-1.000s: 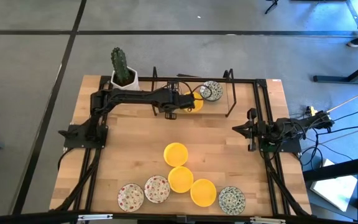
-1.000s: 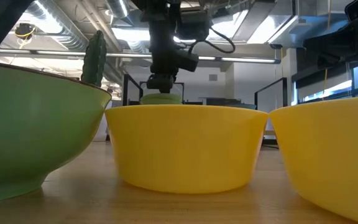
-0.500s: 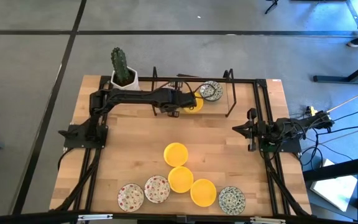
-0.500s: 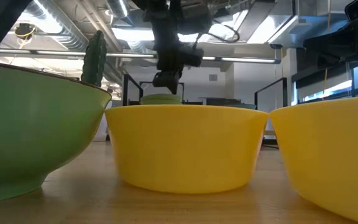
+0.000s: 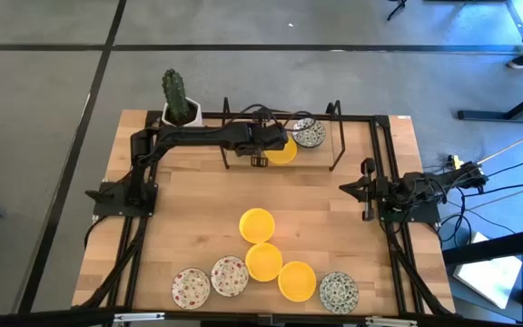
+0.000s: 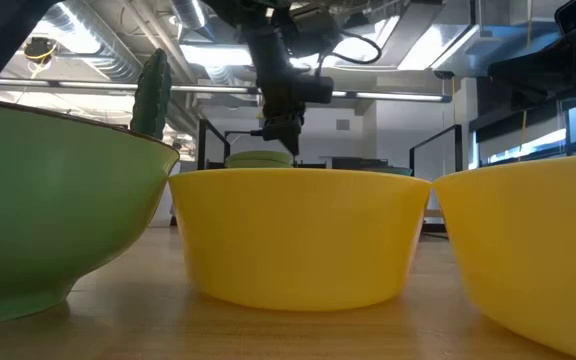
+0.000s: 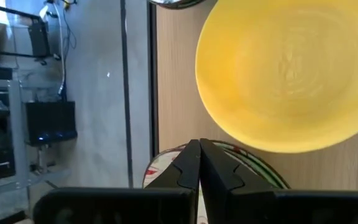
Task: Pick & Place Mini bowls
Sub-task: Stack the white red patterned bowl on top of the white red patterned bowl on the shelf, then stack the yellow bowl on the top of the yellow bowl on the shelf
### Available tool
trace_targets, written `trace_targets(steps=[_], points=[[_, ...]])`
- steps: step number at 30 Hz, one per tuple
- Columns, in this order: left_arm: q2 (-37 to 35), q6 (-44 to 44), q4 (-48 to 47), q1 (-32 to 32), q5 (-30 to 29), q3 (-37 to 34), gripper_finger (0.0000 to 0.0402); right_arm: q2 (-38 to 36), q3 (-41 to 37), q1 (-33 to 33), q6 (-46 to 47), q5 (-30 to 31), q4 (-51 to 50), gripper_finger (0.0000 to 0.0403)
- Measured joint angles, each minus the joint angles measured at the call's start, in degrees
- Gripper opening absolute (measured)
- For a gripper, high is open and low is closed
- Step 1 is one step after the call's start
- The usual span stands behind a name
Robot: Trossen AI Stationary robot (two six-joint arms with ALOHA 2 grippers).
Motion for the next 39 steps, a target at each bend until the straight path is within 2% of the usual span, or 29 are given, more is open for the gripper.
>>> trace_targets(steps=[9,18,28,35,39], points=[[0.07,-1.20,-0.24,0.40,2.90,0.00,0.0001,0.00,0.00,0.00,0.00,0.01,0.00,0.0014],[0.07,-0.76,-0.22,-0.08,0.32,0.00,0.0001,0.00,0.00,0.00,0.00,0.02,0.00,0.0014],[0.07,-3.74,-1.21,0.33,2.80,-0.71,0.0002,0.00,0.00,0.00,0.07,0.01,0.00,0.0014],[0.11,-1.37,-1.24,-0.42,-0.39,0.71,0.0002,0.00,0.00,0.00,0.02,0.01,-0.02,0.0014],[-3.14,0.37,-0.27,-2.53,-1.77,2.18,0.0002,0.00,0.00,0.00,0.02,-0.02,-0.02,0.0014]])
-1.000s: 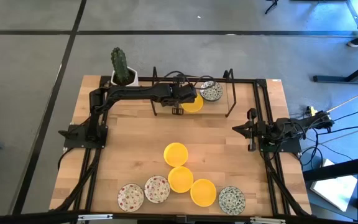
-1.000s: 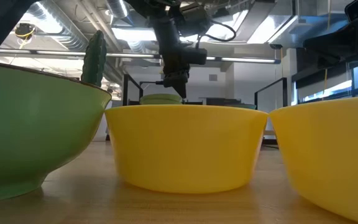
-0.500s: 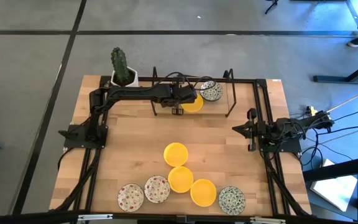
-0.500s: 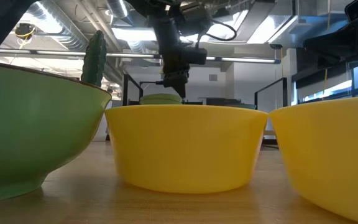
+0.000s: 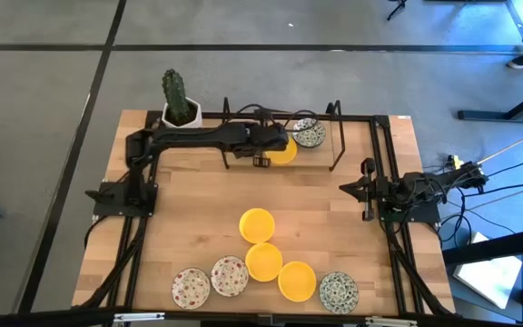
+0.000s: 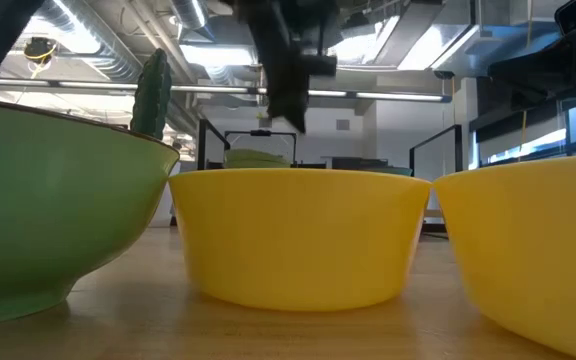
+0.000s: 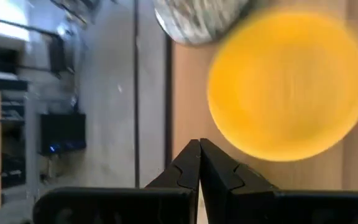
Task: Pick & Place Mini bowls
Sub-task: Stack the yellow bowl on the top of the yellow bowl on the shelf
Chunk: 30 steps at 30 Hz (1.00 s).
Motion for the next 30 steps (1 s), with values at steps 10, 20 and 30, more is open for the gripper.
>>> trace_targets(steps=[10,20,30], points=[[-26.95,-6.38,1.15,-7.81,-0.03,-9.57,0.0001,0.00,0.00,0.00,0.21,0.02,-0.17,0.0014],[-65.17,-13.01,43.03,-12.56,11.62,-61.02,0.0002,0.00,0.00,0.00,1.07,-0.60,0.00,0.0014],[-78.29,-7.57,71.01,-14.16,34.37,-83.97,0.0003,0.00,0.00,0.00,3.03,-7.74,2.07,0.0014]])
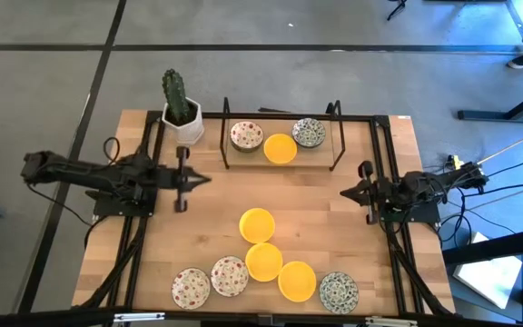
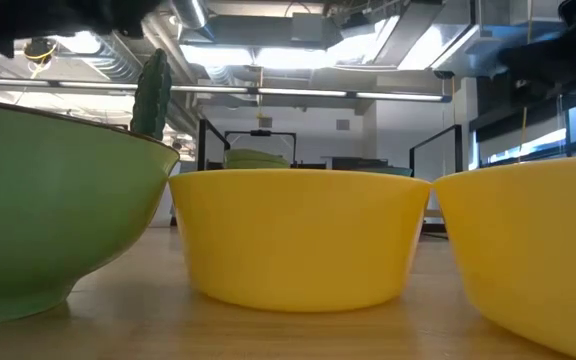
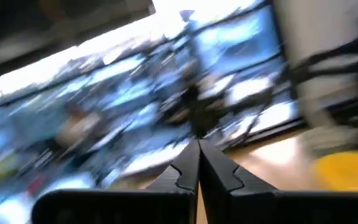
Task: Pick & Place Mini bowls
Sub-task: Stack the yellow bowl on the top of the yellow bowl on the shelf
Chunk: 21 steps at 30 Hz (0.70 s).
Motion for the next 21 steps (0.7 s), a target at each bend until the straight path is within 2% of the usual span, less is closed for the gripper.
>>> trace_targets(steps=[2,3,9,13,18,21], points=[[-2.25,0.02,0.14,-0.07,5.64,-1.50,0.0001,0.00,0.00,0.00,-0.05,-4.16,1.52,0.0014],[-3.50,-0.01,-0.25,-0.05,5.99,-2.15,0.0001,0.00,0.00,0.00,0.04,-4.78,2.28,0.0014],[-10.14,1.45,-0.95,0.56,-1.69,-7.54,0.0002,0.00,0.00,0.00,-1.12,-2.73,3.38,0.0005],[-13.68,2.46,-1.69,1.80,-1.98,-10.92,0.0002,0.00,0.00,0.00,-1.21,-1.92,3.07,0.0005],[-16.31,-0.39,-8.00,4.27,-5.86,-11.12,0.0001,0.00,0.00,0.00,-1.16,1.78,2.25,0.0003],[-16.48,-1.88,-10.28,5.93,-5.59,-11.12,0.0002,0.00,0.00,0.00,-1.10,1.99,1.91,0.0002]])
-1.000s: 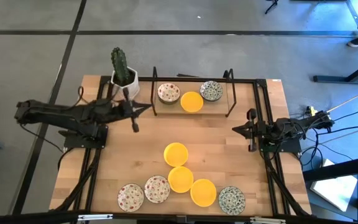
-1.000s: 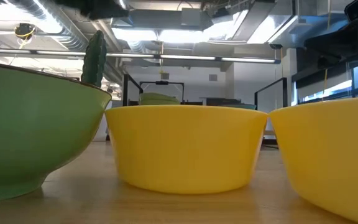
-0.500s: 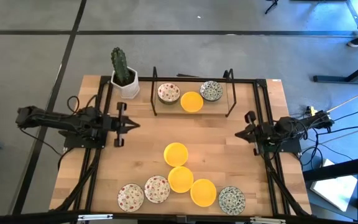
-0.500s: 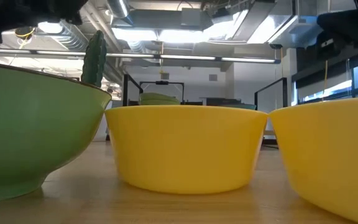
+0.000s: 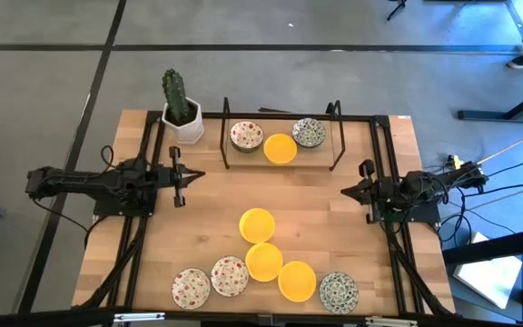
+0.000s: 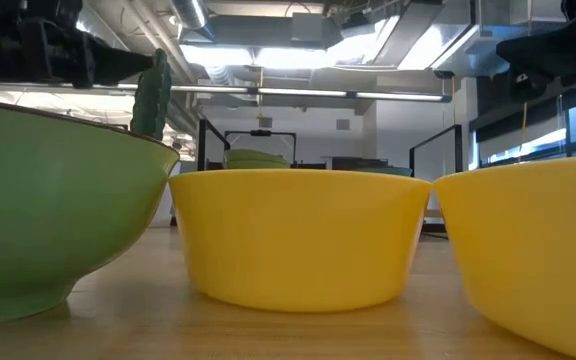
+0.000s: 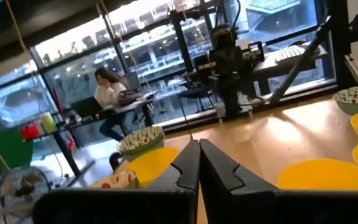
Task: Pick & Place Mini bowls
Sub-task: Stack the yellow bowl on the top of the yellow bowl on the shelf
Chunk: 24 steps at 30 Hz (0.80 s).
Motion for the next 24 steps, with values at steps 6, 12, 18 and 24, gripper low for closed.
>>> trace_targets(steps=[6,12,18,24], points=[[0.00,-2.52,-0.80,2.20,1.41,0.00,0.0001,0.00,0.00,0.00,0.41,-0.15,-0.08,0.0002],[0.00,-1.77,0.97,2.52,-0.43,0.00,0.0005,0.00,0.00,0.00,0.03,-1.30,-0.11,0.0005],[0.02,-3.54,0.97,2.52,-0.67,0.00,0.0001,0.00,0.00,0.00,-0.22,-1.72,-0.06,0.0006],[0.02,-3.56,0.97,2.52,-0.65,0.00,0.0006,0.00,0.00,0.00,-0.22,-1.71,-0.02,0.0007]])
